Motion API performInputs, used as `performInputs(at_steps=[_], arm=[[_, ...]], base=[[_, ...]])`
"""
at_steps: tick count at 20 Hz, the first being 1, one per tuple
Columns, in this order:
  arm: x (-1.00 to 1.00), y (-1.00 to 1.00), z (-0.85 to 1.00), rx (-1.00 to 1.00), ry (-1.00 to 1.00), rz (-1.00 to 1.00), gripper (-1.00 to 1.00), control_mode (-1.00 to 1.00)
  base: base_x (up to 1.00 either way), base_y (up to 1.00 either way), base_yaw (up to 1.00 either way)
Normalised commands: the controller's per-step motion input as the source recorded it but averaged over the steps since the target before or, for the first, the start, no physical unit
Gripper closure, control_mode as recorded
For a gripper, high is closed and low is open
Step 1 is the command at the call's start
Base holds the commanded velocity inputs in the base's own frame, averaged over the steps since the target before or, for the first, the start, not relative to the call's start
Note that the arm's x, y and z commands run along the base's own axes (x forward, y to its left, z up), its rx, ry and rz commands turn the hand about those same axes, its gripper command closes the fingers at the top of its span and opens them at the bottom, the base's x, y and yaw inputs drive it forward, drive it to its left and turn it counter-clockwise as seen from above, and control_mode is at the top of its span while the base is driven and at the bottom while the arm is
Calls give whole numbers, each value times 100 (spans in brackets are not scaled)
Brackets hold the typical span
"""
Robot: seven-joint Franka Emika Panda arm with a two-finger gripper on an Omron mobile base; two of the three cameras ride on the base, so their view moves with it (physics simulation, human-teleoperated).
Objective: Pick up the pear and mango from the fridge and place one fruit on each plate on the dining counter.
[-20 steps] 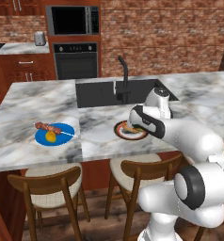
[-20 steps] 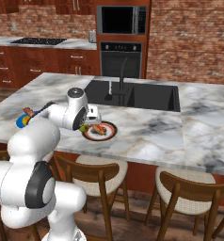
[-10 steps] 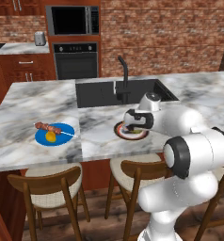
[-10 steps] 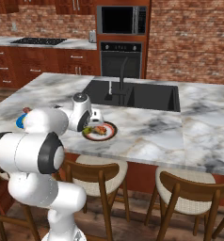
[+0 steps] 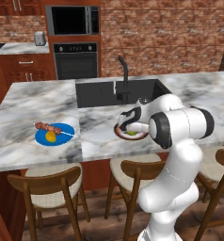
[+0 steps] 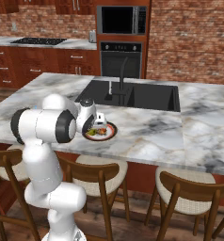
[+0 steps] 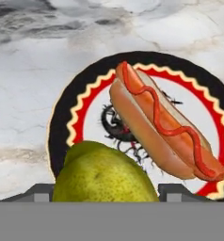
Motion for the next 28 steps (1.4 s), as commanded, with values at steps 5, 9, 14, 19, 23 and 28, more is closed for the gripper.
performInputs(at_steps=[5, 9, 14, 19, 23, 28], arm=[[54, -1, -35, 0, 2, 2, 100, -100], [46, 0, -33, 0, 3, 2, 100, -100], [11, 1, -20, 0, 5, 0, -100, -100], [-14, 16, -1, 0, 4, 0, -100, -100], [-9, 17, 0, 0, 6, 0, -100, -100], [-23, 5, 9, 0, 1, 0, -100, -100]], base=[[0, 0, 0], [0, 0, 0], [0, 0, 0], [0, 0, 0], [0, 0, 0], [0, 0, 0]])
